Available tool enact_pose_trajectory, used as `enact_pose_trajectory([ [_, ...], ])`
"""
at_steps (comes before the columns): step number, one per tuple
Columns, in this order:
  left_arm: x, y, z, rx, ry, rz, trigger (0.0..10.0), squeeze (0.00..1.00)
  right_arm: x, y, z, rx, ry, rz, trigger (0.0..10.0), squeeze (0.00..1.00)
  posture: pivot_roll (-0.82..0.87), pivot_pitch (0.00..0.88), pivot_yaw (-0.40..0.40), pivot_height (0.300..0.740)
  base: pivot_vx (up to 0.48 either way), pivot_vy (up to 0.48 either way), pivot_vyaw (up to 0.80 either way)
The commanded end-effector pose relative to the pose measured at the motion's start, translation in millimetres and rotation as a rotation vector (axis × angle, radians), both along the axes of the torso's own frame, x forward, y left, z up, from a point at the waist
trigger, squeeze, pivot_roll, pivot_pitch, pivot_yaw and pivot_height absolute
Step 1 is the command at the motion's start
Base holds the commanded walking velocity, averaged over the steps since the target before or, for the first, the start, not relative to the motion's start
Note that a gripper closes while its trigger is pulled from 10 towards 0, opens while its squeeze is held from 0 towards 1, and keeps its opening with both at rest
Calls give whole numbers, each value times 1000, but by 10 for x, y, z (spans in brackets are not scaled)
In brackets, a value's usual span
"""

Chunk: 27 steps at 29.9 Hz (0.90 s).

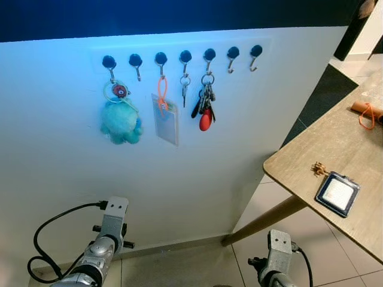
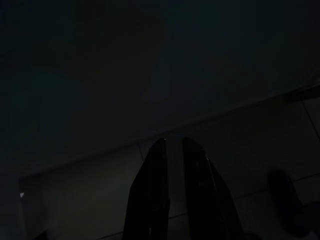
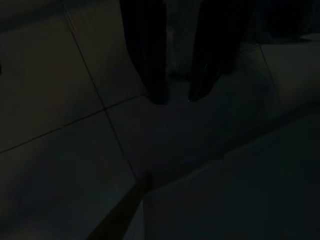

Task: Hang keys on a hook

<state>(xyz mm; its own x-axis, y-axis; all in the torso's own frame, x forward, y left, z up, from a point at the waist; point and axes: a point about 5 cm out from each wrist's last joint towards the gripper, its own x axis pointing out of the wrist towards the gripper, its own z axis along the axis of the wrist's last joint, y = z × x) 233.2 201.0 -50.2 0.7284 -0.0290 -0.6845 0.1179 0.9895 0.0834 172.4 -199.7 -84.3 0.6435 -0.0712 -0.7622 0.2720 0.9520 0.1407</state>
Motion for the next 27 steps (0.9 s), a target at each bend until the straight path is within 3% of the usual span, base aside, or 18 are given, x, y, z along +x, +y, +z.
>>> enact_pose_trajectory([
  [1, -11, -49, -14, 1, 3, -21, 10000, 0, -6, 11, 1, 4, -17, -4, 10000, 0, 17, 17, 3, 740, 0, 0, 0],
  [8, -31, -40, -27, -2, 5, 0, 10000, 0, 5, -14, 20, -11, -46, -1, 10000, 0, 16, 21, 4, 740, 0, 0, 0],
  [12, -58, -35, -58, -75, 51, 73, 10000, 0, 17, -91, 50, -8, -87, -88, 10000, 0, 18, 20, 6, 740, 0, 0, 0],
  [21, -98, 0, -84, -99, 101, 63, 10000, 0, 6, -94, 44, -16, -80, -83, 10000, 0, 29, 13, 3, 740, 0, 0, 0],
  [27, -116, 48, -80, 55, 95, -66, 10000, 0, 41, -90, 65, -126, -75, 21, 10000, 0, 29, 1, 5, 740, 0, 0, 0],
])
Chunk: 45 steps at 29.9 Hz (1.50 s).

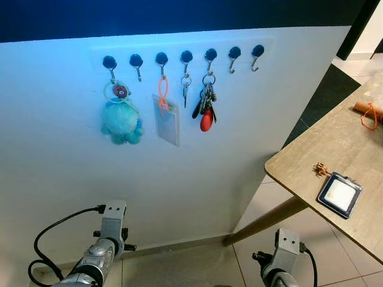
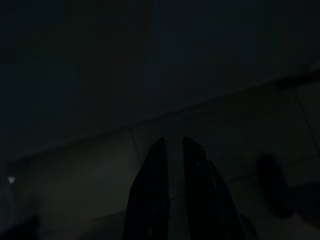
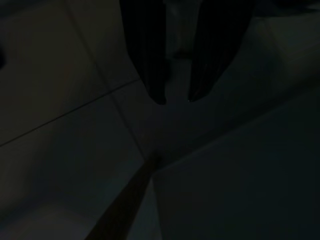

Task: Hang keys on a hook

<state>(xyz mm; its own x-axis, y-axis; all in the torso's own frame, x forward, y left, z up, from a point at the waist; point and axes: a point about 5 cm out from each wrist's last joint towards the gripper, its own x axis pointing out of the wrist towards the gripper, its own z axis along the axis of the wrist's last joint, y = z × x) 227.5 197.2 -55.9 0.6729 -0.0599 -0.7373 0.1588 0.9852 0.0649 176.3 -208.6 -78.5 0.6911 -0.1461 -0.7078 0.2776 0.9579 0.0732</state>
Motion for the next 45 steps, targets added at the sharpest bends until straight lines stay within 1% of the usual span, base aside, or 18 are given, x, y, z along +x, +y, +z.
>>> enact_pose_trajectory([
  [1, -84, 104, -37, 94, 29, -53, 10000, 0, 39, -12, 40, -82, -33, 46, 10000, 0, 33, 0, 3, 740, 0, 0, 0],
  [2, -84, 104, -37, 94, 29, -53, 10000, 0, 39, -12, 40, -82, -33, 46, 10000, 0, 33, 0, 3, 740, 0, 0, 0],
  [4, -134, 135, -64, 124, 48, -53, 10000, 0, 111, -51, 104, -173, -75, 53, 10000, 0, 37, 0, -3, 740, 0, 0, 0],
  [6, -162, 145, -78, 138, 56, -63, 10000, 0, 133, -50, 109, -172, -70, 62, 10000, 0, 37, 0, -10, 740, 0, 0, 0],
  [7, -200, 148, -97, 170, 61, -109, 10000, 0, 167, -32, 121, -174, -71, 103, 10000, 0, 40, 0, -21, 740, 0, 0, 0],
  [9, -233, 147, -115, 185, 69, -134, 10000, 0, 195, -13, 128, -176, -68, 142, 10000, 0, 42, 3, -25, 740, 0, 0, 0],
  [10, -255, 141, -126, 176, 66, -120, 10000, 0, 228, 27, 135, -146, -72, 184, 10000, 0, 43, 8, -31, 740, 0, 0, 0],
  [11, -255, 141, -126, 176, 66, -120, 10000, 0, 228, 27, 135, -146, -72, 184, 10000, 0, 43, 8, -31, 740, 0, 0, 0],
  [13, -281, 98, -144, 96, 52, -41, 10000, 0, 290, 109, 153, -134, -77, 275, 10000, 0, 52, 23, -49, 740, 0, 0, 0],
  [14, -281, 98, -144, 96, 52, -41, 10000, 0, 290, 109, 153, -134, -77, 275, 10000, 0, 52, 23, -49, 740, 0, 0, 0],
  [15, -279, 52, -144, 40, 30, -3, 10000, 0, 326, 160, 166, -116, -86, 313, 10000, 0, 57, 27, -56, 740, 0, 0, 0],
  [22, -284, -22, -147, -18, 10, 3, 10000, 0, 334, 228, 167, -77, -106, 309, 10000, 0, 61, 34, -66, 740, 0, 0, 0],
  [23, -284, -38, -144, -34, 2, 1, 10000, 59, 323, 240, 159, -64, -107, 297, 10000, 0, 60, 35, -65, 740, 0, 0, 0],
  [24, -274, -64, -140, -63, -3, 7, 10000, 51, 289, 247, 135, 11, -104, 227, 10000, 0, 62, 33, -63, 740, 0, 0, 0],
  [27, -259, -80, -129, -86, -13, 7, 10000, 35, 268, 247, 122, 50, -104, 194, 10000, 0, 62, 33, -60, 740, 0, 0, 0],
  [30, -220, -78, -100, -68, -39, -18, 10000, 20, 168, 222, 75, 14, -81, 194, 10000, 0, 49, 34, -40, 740, 0, 0, 0],
  [37, -180, -114, -86, -62, -36, -48, 10000, 4, -18, 178, -20, 40, -23, 128, 10000, 0, 43, 40, -26, 740, 0, 0, 0],
  [45, -152, -135, -73, -73, -40, -44, 10000, 0, -27, 171, -24, 42, -19, 107, 10000, 0, 43, 39, -26, 740, 0, 0, 0],
])
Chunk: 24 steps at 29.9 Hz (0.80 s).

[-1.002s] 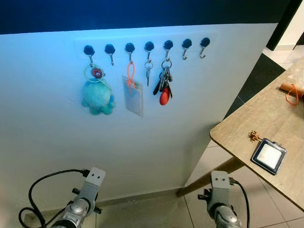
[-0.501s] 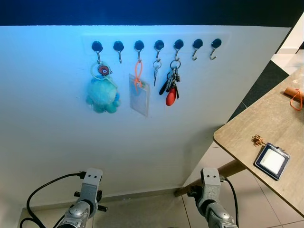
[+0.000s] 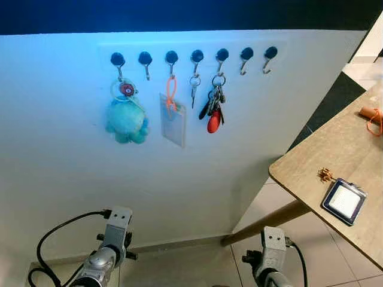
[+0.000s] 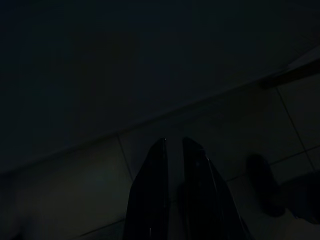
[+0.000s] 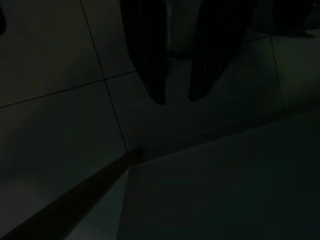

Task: Hang keys on a hook

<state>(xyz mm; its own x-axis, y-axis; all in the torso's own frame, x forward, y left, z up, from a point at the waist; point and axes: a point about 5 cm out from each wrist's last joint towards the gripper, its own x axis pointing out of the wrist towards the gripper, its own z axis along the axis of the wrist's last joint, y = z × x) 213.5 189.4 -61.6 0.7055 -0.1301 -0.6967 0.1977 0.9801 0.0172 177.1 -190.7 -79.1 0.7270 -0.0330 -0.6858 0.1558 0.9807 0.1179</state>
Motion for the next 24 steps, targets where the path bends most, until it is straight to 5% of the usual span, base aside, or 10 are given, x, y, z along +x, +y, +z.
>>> enact_pose_trajectory([
  [1, -12, -57, -17, -15, 11, -3, 10000, 0, -34, -8, -19, 3, 17, -14, 10000, 0, 43, 39, -26, 740, 0, 0, 0],
  [24, 18, -26, 5, -5, -4, 22, 10000, 0, 1, 8, -6, 9, 13, 2, 10000, 0, 57, 48, -31, 740, 0, 0, 0],
])
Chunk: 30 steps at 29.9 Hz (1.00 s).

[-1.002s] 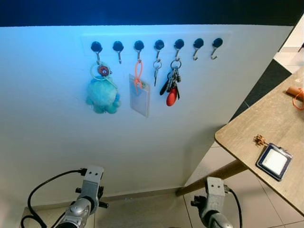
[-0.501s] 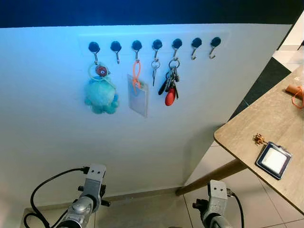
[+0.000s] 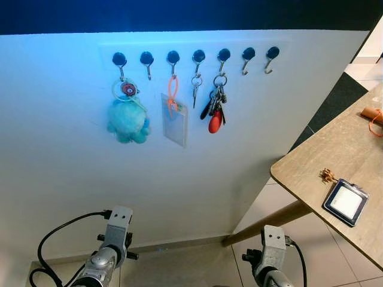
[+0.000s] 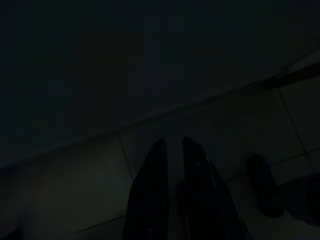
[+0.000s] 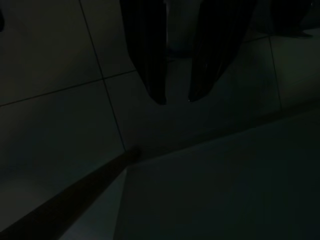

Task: Hang keys on a hook

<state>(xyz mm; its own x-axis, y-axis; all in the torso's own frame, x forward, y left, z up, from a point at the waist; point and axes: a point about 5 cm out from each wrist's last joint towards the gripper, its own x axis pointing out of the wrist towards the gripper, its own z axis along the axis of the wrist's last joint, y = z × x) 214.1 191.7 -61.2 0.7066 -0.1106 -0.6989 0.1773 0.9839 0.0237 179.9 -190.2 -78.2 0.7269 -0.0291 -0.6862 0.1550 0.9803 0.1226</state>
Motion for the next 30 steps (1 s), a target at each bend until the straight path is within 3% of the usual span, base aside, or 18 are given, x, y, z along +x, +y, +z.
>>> enact_pose_trajectory([
  [1, 18, -55, 5, -13, -8, -1, 10000, 0, -29, 2, -16, 4, 13, 1, 10000, 0, 55, 49, -30, 740, -277, 0, 0],
  [26, 29, -54, 16, 3, -17, -24, 10000, 0, -31, 29, -20, 11, 12, 3, 10000, 0, 62, 55, -28, 740, -373, 0, 0],
  [30, 43, -65, 26, 19, -24, -55, 10000, 0, -33, 33, -21, 12, 12, 2, 10000, 0, 62, 56, -26, 740, -83, 0, 0],
])
